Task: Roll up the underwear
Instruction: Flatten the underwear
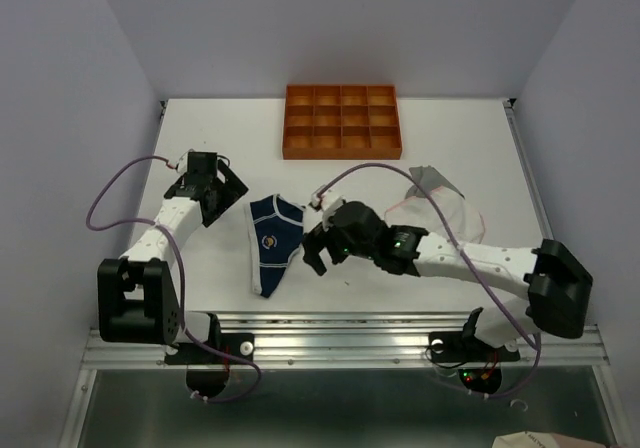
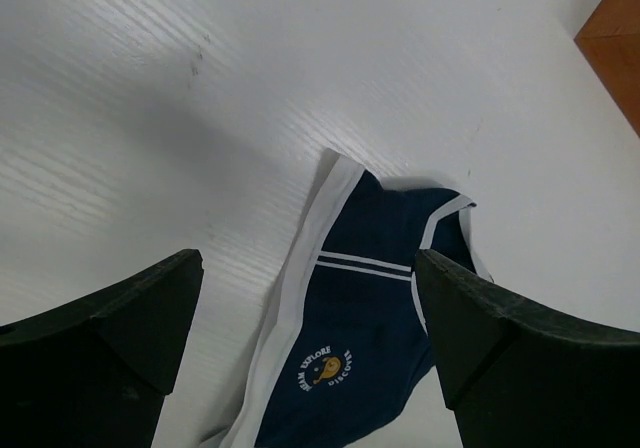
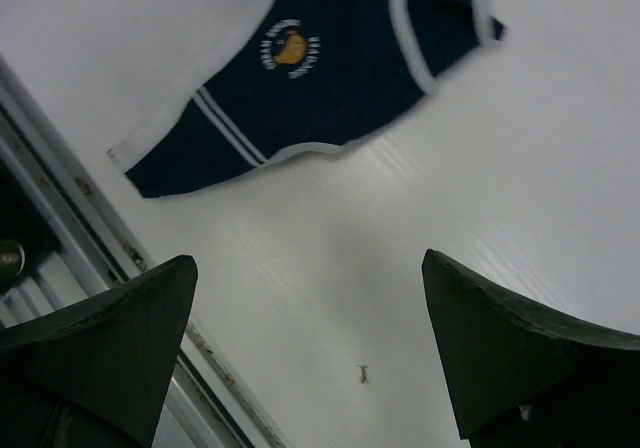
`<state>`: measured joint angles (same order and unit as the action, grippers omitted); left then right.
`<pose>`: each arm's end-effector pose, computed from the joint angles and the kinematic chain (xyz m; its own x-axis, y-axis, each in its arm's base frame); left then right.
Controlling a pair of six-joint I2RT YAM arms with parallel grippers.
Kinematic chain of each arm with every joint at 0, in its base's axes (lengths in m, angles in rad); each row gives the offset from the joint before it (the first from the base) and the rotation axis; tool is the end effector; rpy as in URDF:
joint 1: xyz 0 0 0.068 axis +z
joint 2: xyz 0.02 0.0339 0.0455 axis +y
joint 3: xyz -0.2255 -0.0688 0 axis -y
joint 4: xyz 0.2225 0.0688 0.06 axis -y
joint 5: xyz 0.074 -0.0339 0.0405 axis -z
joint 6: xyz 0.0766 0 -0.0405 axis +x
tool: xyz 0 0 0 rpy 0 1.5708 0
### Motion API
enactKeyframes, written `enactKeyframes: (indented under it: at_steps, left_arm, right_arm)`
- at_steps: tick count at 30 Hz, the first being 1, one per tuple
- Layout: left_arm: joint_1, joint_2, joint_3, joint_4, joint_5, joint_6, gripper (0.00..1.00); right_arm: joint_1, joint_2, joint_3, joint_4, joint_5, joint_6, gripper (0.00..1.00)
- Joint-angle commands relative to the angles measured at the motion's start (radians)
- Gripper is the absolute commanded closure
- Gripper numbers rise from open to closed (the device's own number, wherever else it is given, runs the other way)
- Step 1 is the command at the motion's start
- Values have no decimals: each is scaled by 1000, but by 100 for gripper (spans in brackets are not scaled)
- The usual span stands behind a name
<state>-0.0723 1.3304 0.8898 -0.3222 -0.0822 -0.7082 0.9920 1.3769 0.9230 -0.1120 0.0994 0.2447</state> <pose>0.3015 -0.0155 0.1880 -0.5318 -0.6115 -0.5860 -0.4385 0.7907 -0.4271 0.1867 0.2718 0.2106 -0.4753 -0.2866 -0.8318 -0.6927 0.7049 0.1529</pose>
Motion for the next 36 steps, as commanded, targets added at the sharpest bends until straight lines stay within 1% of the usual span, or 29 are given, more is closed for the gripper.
enactKeyframes:
  at_steps: [1, 2, 3, 4, 5, 6, 7, 11, 15, 16, 18, 23, 25, 26, 27, 29, 30, 31, 33, 34, 35, 36]
  left_arm:
    - [-4, 42, -2, 89, 44, 62, 1]
    - [-4, 61, -15, 130, 59, 75, 1]
    - [-3, 61, -17, 141, 68, 75, 1]
    - [-4, 84, -17, 152, 78, 88, 1]
    - [-4, 104, -22, 163, 117, 95, 1]
    - [-3, 125, -28, 185, 125, 99, 1]
    - [-3, 125, -28, 192, 125, 101, 1]
    - [-4, 187, -20, 212, 127, 122, 1]
    - [-4, 225, -28, 244, 147, 131, 9]
    - [-6, 231, -31, 245, 148, 134, 9]
    - [-9, 248, -40, 255, 157, 138, 13]
    - [-29, 271, -69, 294, 185, 139, 16]
    - [-32, 292, -78, 301, 205, 139, 17]
    - [-38, 300, -81, 304, 213, 139, 23]
    - [-41, 311, -86, 307, 214, 136, 25]
    - [-50, 305, -91, 301, 191, 133, 36]
    - [-50, 297, -94, 304, 191, 128, 40]
    - [-52, 293, -95, 304, 193, 127, 54]
    - [-52, 293, -95, 305, 191, 128, 70]
    - [-52, 294, -97, 304, 187, 128, 85]
    - [-52, 300, -97, 304, 185, 128, 93]
    - [-53, 302, -95, 304, 183, 127, 100]
  right_arm:
    - [152, 124, 137, 97, 6, -180, 0]
    - [184, 202, 192, 100, 2, -189, 0]
    - [185, 240, 192, 100, 2, -194, 0]
    - [212, 276, 254, 92, -6, -206, 0]
    - [224, 312, 285, 86, -13, -219, 0]
    - [249, 400, 360, 77, -13, -231, 0]
    - [260, 401, 361, 78, -13, -258, 0]
    - [278, 514, 439, 77, -41, -280, 0]
    - [303, 568, 485, 69, -50, -295, 1]
    - [312, 576, 485, 67, -46, -297, 2]
    - [312, 588, 490, 67, -43, -297, 3]
    - [321, 626, 490, 78, -55, -274, 7]
    - [321, 639, 490, 78, -30, -263, 7]
    - [321, 643, 488, 80, -21, -263, 8]
    - [321, 649, 487, 80, -14, -260, 9]
    - [321, 653, 482, 83, 2, -254, 13]
    - [321, 654, 475, 90, 11, -251, 16]
    - [321, 654, 471, 100, 17, -246, 18]
    - [321, 660, 468, 101, 34, -246, 22]
    - [321, 662, 468, 100, 42, -216, 23]
    - [321, 665, 468, 100, 49, -213, 23]
    - [321, 665, 467, 100, 69, -211, 28]
